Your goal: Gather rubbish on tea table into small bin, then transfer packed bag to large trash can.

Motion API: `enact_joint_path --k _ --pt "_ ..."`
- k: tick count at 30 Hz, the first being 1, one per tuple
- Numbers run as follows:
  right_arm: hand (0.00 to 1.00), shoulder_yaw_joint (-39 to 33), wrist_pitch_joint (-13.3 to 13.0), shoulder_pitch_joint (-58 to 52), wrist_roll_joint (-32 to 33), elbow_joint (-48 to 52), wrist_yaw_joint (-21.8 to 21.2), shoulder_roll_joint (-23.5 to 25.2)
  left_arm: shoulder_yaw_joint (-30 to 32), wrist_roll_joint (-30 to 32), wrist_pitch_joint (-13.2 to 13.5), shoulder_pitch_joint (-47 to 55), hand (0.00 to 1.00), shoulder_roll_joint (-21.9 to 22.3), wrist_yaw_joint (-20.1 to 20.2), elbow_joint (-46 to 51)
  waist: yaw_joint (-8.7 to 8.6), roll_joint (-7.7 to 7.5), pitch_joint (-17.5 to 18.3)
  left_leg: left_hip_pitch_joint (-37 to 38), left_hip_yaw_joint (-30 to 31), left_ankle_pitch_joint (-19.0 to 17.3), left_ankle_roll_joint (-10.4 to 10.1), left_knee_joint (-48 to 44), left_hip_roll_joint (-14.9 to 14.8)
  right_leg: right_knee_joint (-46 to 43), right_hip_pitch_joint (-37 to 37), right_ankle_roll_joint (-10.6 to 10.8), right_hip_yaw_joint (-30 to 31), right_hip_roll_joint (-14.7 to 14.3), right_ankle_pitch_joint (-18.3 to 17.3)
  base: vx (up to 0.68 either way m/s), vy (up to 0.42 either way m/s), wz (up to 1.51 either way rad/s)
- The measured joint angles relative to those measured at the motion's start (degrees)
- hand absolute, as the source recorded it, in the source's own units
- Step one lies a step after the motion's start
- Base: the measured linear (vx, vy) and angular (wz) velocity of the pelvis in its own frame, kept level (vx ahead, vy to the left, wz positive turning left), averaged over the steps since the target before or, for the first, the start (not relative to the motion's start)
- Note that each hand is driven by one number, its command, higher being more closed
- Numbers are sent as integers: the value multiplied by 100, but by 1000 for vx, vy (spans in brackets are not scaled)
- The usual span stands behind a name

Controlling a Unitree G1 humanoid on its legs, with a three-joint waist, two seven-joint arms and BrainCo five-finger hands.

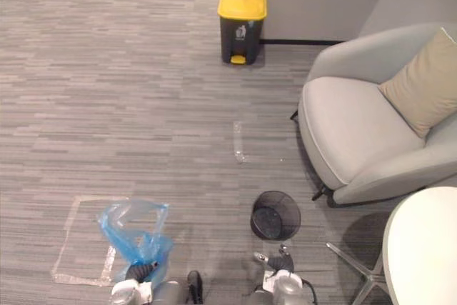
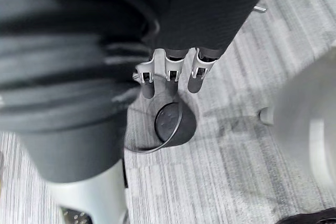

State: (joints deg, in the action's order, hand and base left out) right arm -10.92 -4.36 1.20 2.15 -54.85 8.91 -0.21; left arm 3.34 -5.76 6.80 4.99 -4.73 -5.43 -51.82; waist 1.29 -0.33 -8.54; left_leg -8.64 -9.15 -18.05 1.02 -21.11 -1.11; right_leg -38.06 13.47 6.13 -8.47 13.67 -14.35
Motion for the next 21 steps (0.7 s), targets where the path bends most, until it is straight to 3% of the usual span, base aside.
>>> enact_joint_path --k 2,4,6,7,8,9,11,12,13,14,15,17,18,19,21 --pt "0 43 11 57 0 -2 -6 14 17 -2 0 -13 100 -77 -58 -3 -33 -34 -18 352 98 -144 -32 140 -128 52 358 -179 -52 -463 -230 373 -62 27" --pt "0 42 10 104 0 -2 -5 -9 20 -1 0 -63 100 -90 -58 -10 -86 -46 -67 716 191 -162 -106 417 -180 307 645 -289 -237 -743 -196 436 -104 31" --pt "0 38 20 67 0 1 -5 -47 1 -1 5 -182 100 -125 -55 -64 -149 -118 -48 1185 293 -196 -228 835 -166 1148 926 -540 -431 -981 309 522 -118 51" --pt "0 31 20 -14 -2 -2 -6 -120 -5 3 1 -240 100 -73 -53 -137 -216 -68 -58 1313 471 -286 -402 856 -216 1221 856 -896 -535 -1043 658 576 -87 41" --pt "0 -30 30 5 -1 -14 -4 -205 2 25 10 -359 100 45 -24 -178 -182 108 -54 1358 535 -219 -545 853 -416 1210 748 -993 -702 -1115 630 679 -118 38" --pt "0 -105 30 30 -1 -6 -4 -211 21 57 12 -426 100 102 -4 -176 -196 123 -56 1389 540 32 -681 847 -417 1173 669 -1020 -718 -1088 543 552 -97 19" --pt "0 -271 31 -52 4 18 -1 -220 40 118 13 -427 100 245 19 -155 -231 122 -58 1471 559 569 -668 376 -337 948 349 -1063 -831 -960 475 500 -122 30" --pt "0 -237 31 -115 7 111 -1 -204 115 120 18 -405 100 380 37 -61 -239 191 -100 1287 467 759 -748 -598 -440 903 175 -950 -967 -1009 354 422 -113 28" --pt "0 -164 30 -251 8 260 4 -128 254 121 40 -256 100 443 64 103 -208 152 -39 820 275 1040 -765 -1819 -574 1666 -400 -927 -926 -1073 281 486 -84 2" --pt "0 -114 28 -242 13 336 3 -83 337 120 41 -161 100 506 64 184 -177 148 -46 403 0 724 -629 -2838 -848 1972 -765 -965 -783 -1221 34 396 -12 -44" --pt "0 -114 31 -162 19 342 0 -41 410 118 13 -203 100 562 70 226 -93 258 -59 -47 -65 370 -502 -3414 -1064 2043 -914 -990 -608 -1343 23 427 49 -69" --pt "0 -107 34 2 21 405 -2 115 462 118 8 -178 100 514 67 341 38 110 -151 -679 -299 30 -303 -3435 -1066 2283 -1301 -986 -332 -1251 22 416 109 -70" --pt "0 -126 33 16 21 434 2 226 472 118 8 -199 100 508 67 367 79 31 -194 -835 -329 -25 -343 -3240 -1033 2344 -1427 -986 -275 -1174 23 499 134 -58" --pt "0 -175 32 23 21 476 5 262 469 118 22 -236 100 509 66 504 128 -78 -239 -1072 -374 -34 -355 -2651 -977 2404 -1631 -982 -206 -1035 21 401 173 -48" --pt "0 -209 31 24 21 484 16 262 456 121 27 -288 100 551 69 526 198 -66 -224 -1328 -259 306 -395 -1291 -828 2465 -1880 -758 -93 -869 -107 404 250 -51"
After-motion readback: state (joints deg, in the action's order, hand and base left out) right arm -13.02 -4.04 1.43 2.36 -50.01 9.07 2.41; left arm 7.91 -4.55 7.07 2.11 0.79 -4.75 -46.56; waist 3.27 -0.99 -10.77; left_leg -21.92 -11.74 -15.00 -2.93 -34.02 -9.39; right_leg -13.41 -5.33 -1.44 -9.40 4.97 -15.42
